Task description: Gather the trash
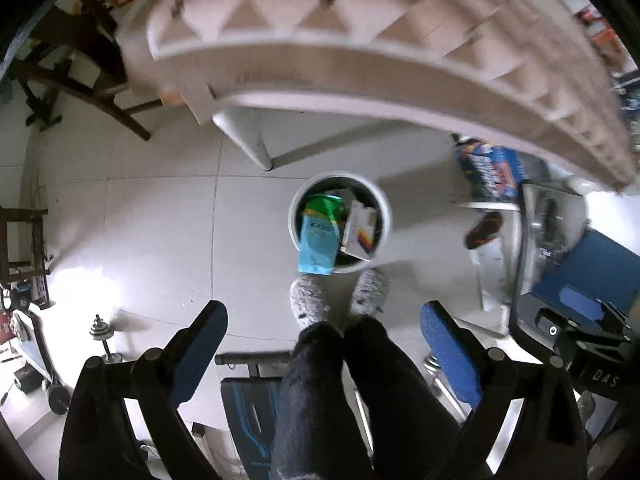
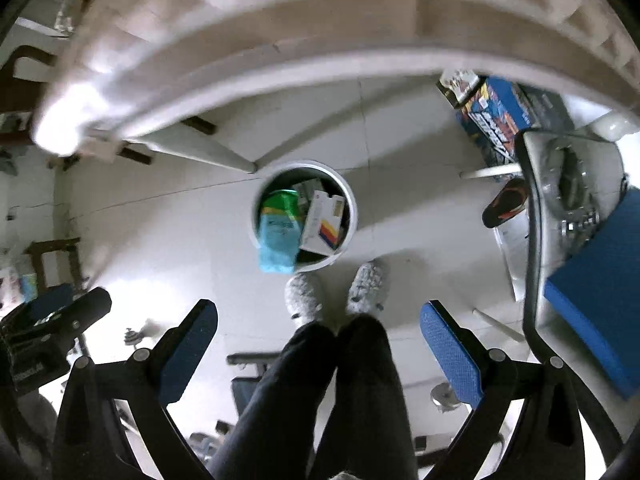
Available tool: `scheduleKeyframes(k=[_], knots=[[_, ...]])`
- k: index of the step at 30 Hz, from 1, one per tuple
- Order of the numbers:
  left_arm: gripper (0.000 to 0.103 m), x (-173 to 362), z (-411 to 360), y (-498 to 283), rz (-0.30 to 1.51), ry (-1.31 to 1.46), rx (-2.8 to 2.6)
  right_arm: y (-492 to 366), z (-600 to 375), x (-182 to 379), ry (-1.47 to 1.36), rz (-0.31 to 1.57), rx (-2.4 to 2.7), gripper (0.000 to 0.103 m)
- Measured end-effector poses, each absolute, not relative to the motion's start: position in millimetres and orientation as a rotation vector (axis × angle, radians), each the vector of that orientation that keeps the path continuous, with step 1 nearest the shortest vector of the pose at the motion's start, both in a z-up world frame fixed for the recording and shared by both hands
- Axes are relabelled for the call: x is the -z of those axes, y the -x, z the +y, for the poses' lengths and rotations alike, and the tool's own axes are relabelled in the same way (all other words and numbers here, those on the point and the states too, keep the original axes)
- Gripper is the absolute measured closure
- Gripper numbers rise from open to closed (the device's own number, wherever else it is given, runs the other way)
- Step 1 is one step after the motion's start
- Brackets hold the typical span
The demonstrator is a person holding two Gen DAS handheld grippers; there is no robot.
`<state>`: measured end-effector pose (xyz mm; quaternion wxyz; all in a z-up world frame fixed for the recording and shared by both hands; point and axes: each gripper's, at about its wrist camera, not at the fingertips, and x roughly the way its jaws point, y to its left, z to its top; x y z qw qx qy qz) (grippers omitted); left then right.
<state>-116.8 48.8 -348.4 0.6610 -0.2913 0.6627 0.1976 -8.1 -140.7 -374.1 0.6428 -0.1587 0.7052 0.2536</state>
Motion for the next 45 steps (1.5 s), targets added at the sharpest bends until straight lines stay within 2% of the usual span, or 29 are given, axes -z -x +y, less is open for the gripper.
scheduleKeyframes(k=[9, 20, 28, 45], knots=[[0.004, 214.6, 42.0, 127.6, 1.366, 0.695, -0.36, 23.5, -165.2, 207.1, 0.31, 1.576, -0.699, 0.001], [0.004, 132.1, 41.4, 143.9, 1.247, 0.742, -0.294, 32.4, -178.9, 81.5, 0.233, 1.519, -0.829, 0.001], [0.004, 103.8, 39.4, 150.7, 1.197, 0.761, -0.271, 38.5, -178.3, 51.1, 0.225, 1.525, -0.892, 0.001], [0.0, 88.8, 38.5, 144.3, 1.156, 0.742, -0.25, 24.6, -170.4, 43.8, 0.194, 1.534, -0.904, 0.0]])
